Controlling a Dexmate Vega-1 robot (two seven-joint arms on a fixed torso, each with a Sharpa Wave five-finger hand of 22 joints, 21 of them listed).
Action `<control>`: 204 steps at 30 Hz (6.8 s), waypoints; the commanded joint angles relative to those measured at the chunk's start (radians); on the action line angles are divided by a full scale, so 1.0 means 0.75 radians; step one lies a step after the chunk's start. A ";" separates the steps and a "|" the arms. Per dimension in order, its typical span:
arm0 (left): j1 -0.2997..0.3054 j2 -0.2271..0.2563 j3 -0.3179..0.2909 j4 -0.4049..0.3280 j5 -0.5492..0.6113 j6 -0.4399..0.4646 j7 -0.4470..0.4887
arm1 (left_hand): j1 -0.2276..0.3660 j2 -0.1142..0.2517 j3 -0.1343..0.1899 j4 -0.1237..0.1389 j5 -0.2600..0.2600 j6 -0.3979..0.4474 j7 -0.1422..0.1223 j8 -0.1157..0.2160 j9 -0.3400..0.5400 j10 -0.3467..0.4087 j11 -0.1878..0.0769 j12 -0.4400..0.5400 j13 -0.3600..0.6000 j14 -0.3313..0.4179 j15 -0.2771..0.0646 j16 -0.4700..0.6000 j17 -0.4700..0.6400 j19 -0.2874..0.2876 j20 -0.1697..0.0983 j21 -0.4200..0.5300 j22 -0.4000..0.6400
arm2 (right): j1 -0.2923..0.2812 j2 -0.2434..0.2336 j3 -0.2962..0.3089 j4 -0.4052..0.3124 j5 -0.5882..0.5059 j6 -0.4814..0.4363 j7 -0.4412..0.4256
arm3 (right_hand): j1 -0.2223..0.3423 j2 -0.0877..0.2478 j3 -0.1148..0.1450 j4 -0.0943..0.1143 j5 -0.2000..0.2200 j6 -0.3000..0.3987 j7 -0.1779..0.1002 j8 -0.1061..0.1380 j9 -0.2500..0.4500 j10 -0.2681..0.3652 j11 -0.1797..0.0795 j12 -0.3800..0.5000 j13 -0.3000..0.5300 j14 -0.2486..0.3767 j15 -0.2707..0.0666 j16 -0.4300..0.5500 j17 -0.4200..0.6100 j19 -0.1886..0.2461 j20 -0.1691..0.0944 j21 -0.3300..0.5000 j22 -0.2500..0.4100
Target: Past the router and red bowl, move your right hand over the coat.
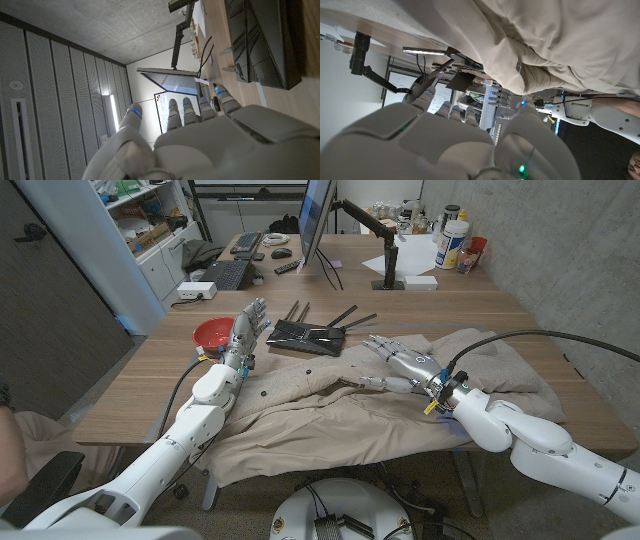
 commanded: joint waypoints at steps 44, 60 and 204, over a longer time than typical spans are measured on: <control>0.007 0.001 -0.005 -0.001 -0.002 0.002 0.008 | -0.018 -0.002 0.005 0.001 -0.001 0.014 0.002 0.006 0.004 -0.010 0.006 0.005 0.002 -0.012 0.002 0.004 0.002 0.007 0.006 -0.024 0.002 | 0.032 0.012 -0.055 0.023 -0.044 0.001 0.013 | 0.026 -0.002 0.004 -0.025 -0.003 -0.012 0.013 0.013 0.005 -0.083 0.009 -0.001 0.003 -0.178 0.018 -0.006 0.001 -0.017 0.016 -0.008 0.000; -0.009 -0.007 0.001 0.020 -0.001 0.004 0.002 | -0.020 -0.003 0.005 0.000 -0.001 0.014 0.001 0.006 0.004 -0.009 0.007 0.006 0.002 -0.013 0.002 0.004 0.002 0.009 0.006 -0.028 0.002 | 0.047 0.025 -0.071 0.034 -0.044 -0.003 0.027 | 0.027 -0.001 0.003 -0.027 -0.004 -0.015 0.015 0.013 0.005 -0.093 0.010 -0.004 0.003 -0.188 0.019 -0.009 0.001 -0.021 0.015 -0.009 0.000; 0.005 -0.003 -0.005 0.003 0.002 -0.009 0.009 | -0.035 -0.009 0.004 0.000 -0.003 0.017 0.003 0.006 0.004 -0.011 0.005 0.007 0.001 -0.013 0.002 0.004 0.002 0.027 0.000 -0.075 0.004 | 0.091 0.055 -0.160 0.071 -0.088 -0.013 0.081 | 0.013 0.013 -0.016 -0.034 -0.004 -0.041 0.025 0.019 0.007 -0.089 0.004 0.002 0.002 -0.171 0.014 0.002 0.002 -0.028 0.019 -0.005 0.000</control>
